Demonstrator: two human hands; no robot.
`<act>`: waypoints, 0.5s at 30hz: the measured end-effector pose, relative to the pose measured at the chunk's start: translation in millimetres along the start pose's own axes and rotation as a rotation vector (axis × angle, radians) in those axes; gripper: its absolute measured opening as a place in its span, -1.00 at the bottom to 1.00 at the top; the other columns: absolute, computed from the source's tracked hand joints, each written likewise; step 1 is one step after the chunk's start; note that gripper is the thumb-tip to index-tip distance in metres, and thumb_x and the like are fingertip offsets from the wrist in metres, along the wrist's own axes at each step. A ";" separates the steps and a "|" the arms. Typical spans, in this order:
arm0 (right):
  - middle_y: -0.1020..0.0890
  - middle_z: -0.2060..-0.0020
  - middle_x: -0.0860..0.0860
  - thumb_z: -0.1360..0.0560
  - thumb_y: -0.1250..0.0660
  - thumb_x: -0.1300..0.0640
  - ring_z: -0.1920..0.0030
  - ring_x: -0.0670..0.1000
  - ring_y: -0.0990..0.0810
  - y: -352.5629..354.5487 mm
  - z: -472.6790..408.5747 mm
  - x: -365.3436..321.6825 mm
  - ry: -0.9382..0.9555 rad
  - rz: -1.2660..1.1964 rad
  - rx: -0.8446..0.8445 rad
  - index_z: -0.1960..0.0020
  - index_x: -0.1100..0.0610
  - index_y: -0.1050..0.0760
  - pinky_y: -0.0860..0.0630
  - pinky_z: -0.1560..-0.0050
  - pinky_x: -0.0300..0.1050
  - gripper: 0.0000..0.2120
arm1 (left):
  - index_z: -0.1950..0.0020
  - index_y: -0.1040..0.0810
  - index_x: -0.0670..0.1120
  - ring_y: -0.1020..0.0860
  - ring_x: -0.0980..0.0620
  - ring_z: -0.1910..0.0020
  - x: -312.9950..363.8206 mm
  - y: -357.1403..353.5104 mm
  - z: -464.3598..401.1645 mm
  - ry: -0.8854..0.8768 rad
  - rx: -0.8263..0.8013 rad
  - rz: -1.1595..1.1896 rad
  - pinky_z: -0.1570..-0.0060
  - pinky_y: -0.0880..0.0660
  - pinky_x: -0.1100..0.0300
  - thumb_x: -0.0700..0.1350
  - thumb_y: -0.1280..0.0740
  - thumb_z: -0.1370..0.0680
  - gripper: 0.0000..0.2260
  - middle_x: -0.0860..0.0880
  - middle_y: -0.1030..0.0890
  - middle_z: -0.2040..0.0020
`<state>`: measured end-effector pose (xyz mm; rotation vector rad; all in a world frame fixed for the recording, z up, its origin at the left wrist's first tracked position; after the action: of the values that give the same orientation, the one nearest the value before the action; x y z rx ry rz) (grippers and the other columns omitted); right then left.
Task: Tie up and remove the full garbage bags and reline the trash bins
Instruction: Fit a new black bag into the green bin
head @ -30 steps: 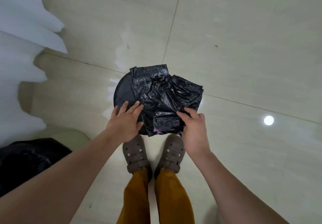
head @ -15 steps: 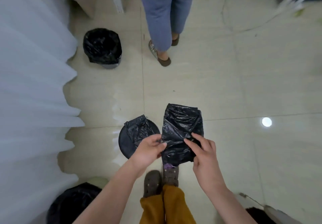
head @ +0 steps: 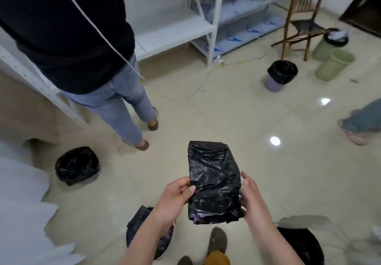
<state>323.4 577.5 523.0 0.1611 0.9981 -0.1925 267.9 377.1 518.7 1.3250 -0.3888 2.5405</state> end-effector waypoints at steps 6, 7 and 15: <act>-0.49 -0.29 -0.24 -0.52 -0.36 0.32 -0.23 -0.26 -0.51 69.3 11.8 -49.7 0.247 -0.020 0.113 -0.43 -0.26 -0.25 -0.48 -0.09 -0.41 -0.32 | -0.26 -0.47 -0.01 -0.65 -0.02 -0.06 57.1 -82.5 -24.1 0.035 -0.131 -0.102 0.01 -0.56 0.15 -0.23 -0.29 -0.60 -0.74 -0.07 -0.68 -0.07; -0.47 -0.30 -0.26 -0.52 -0.34 0.36 -0.25 -0.28 -0.49 82.5 9.7 -56.3 0.271 -0.013 0.145 -0.42 -0.25 -0.29 -0.46 -0.12 -0.42 -0.33 | -0.28 -0.44 0.03 -0.65 -0.01 -0.05 65.9 -94.6 -31.4 0.047 -0.128 -0.113 0.01 -0.56 0.13 -0.18 -0.32 -0.59 -0.72 -0.06 -0.67 -0.09; -0.48 -0.26 -0.29 -0.57 -0.23 0.39 -0.18 -0.40 -0.47 210.1 -40.3 -90.1 0.254 -0.026 0.312 -0.29 -0.32 -0.43 -0.42 -0.02 -0.53 -0.39 | -0.27 -0.53 -0.14 -0.66 0.00 0.05 122.7 -224.5 -110.7 0.227 -0.284 -0.101 0.16 -0.55 0.22 -0.16 -0.27 -0.62 -0.76 -0.11 -0.68 -0.09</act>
<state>292.1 798.2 587.4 0.4658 1.2193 -0.3582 191.7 636.8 585.8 0.9203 -0.5936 2.4085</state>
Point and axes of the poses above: each hand's wrist, its own z-axis away from the middle knuckle, its own y-axis out of the back of the hand, x = y × z, the point moved 5 cm from there along -z, towards the middle knuckle
